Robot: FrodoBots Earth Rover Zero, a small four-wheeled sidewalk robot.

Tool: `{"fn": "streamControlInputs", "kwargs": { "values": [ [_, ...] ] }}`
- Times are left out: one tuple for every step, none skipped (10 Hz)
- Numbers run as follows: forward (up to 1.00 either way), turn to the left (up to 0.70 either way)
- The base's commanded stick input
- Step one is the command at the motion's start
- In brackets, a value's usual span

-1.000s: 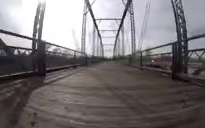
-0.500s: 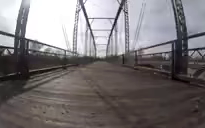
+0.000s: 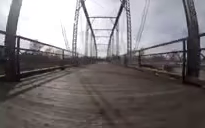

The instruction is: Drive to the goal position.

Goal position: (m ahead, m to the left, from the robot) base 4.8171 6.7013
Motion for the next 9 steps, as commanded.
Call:
{"fn": "streamControlInputs", "kwargs": {
  "values": [
    [1.00, 0.00],
    [1.00, 0.00],
    [1.00, 0.00],
    [1.00, 0.00],
    [1.00, 0.00],
    [1.00, -0.02],
    [1.00, -0.24],
    [1.00, -0.25],
    [1.00, -0.09]
  ]
}}
